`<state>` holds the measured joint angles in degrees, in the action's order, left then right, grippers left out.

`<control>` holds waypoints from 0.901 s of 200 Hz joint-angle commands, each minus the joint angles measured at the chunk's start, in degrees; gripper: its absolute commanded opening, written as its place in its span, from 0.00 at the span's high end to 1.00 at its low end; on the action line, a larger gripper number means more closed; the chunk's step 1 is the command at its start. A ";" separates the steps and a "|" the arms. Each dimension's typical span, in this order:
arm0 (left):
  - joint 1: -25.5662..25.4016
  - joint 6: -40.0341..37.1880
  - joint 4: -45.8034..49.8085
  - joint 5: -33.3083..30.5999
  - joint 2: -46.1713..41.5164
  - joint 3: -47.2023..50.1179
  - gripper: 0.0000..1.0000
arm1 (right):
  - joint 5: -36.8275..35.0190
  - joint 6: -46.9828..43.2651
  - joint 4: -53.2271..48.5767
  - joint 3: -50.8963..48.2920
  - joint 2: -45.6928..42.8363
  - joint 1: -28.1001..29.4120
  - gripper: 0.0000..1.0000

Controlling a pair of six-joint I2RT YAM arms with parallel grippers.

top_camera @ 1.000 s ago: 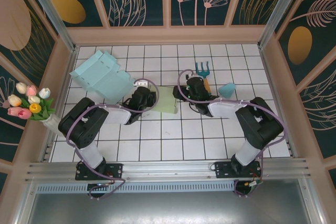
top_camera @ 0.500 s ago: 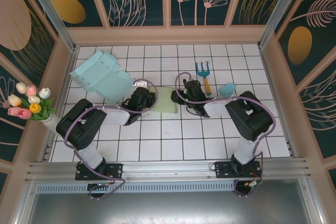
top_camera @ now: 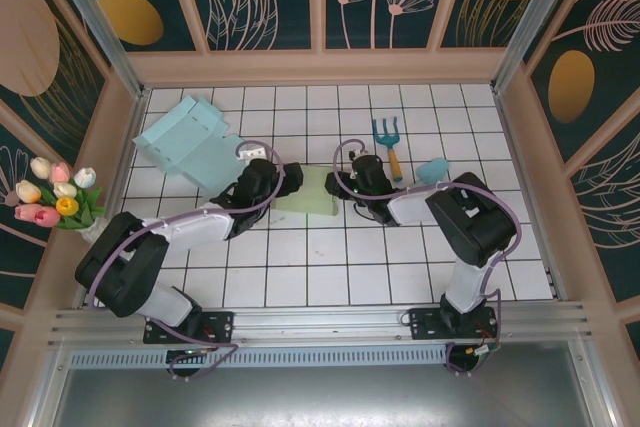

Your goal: Fold the paper box

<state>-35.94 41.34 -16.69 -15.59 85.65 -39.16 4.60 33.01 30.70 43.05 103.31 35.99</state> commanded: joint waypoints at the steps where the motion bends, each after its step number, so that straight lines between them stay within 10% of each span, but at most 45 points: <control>1: 0.34 6.68 6.85 3.27 0.68 -1.65 0.01 | -0.53 -0.05 -1.26 -1.03 1.73 0.38 0.55; 180: 0.25 22.74 21.84 4.77 8.39 -11.03 0.01 | -2.05 -2.60 -1.32 -2.47 1.35 0.17 0.55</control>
<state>-35.94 61.98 3.75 -11.92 93.14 -48.77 4.14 31.86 31.99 42.35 103.35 35.99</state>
